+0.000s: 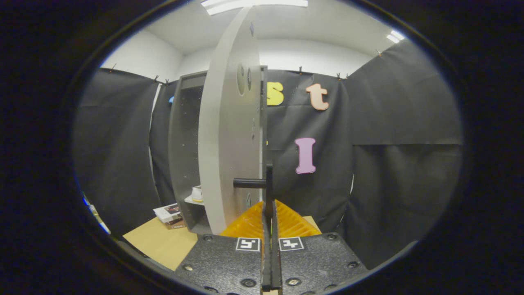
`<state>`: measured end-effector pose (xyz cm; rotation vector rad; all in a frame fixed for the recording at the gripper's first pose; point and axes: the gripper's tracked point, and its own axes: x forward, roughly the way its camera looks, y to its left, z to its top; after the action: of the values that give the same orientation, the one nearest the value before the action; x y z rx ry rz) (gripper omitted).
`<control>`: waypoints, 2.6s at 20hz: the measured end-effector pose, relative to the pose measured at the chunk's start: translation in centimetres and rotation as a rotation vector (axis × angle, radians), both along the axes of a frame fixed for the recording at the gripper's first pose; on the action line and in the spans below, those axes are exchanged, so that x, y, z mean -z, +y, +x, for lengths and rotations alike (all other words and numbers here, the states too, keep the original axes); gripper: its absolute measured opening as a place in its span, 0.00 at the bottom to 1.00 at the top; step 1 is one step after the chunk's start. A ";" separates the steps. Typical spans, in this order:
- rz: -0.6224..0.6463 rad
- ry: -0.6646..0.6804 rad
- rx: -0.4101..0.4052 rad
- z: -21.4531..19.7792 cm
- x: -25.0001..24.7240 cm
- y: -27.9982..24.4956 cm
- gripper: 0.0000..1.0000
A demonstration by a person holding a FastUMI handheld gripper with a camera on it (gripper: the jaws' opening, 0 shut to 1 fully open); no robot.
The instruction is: Open the shoe cabinet door, grab the shoes and put them into the shoe cabinet, then close the shoe cabinet door.
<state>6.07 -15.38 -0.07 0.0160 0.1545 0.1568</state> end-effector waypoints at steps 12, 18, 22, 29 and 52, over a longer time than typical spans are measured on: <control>-0.079 -0.178 -0.023 -3.9 -3.4 -4.3 0.35; -0.097 -0.223 0.114 -11.2 -3.5 -3.3 1.00; -0.040 -0.182 0.185 -13.7 -1.5 0.2 1.00; 0.004 -0.117 0.076 -12.0 5.3 9.8 1.00; -0.040 0.561 -0.028 2.2 44.5 22.8 0.97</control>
<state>8.29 7.40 -44.57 0.0172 0.7178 0.1743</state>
